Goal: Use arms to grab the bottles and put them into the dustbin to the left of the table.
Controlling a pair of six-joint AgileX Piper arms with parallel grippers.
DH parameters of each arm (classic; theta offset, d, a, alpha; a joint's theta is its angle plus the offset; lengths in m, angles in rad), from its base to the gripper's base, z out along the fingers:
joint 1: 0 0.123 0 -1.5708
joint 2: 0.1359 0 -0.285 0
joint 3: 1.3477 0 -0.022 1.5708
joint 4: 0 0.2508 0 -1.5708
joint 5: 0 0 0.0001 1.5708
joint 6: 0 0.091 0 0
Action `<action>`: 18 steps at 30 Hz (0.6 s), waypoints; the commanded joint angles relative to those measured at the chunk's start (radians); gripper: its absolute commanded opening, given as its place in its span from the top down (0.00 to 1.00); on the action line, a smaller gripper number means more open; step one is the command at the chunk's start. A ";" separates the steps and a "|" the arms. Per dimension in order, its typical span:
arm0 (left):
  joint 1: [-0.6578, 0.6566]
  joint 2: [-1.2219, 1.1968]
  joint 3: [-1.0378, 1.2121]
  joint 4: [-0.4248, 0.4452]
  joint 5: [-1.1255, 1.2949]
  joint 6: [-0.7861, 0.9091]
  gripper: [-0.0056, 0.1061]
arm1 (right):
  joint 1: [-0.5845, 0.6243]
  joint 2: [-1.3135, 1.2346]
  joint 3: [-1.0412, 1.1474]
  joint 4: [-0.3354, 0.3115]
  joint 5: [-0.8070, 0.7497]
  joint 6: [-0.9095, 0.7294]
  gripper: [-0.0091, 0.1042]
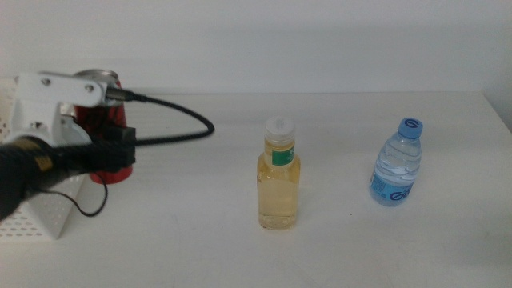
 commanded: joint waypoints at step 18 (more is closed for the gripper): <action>0.286 -0.007 -0.496 -0.250 0.641 0.406 0.99 | -0.006 -0.027 -0.007 -0.010 -0.077 -0.010 0.29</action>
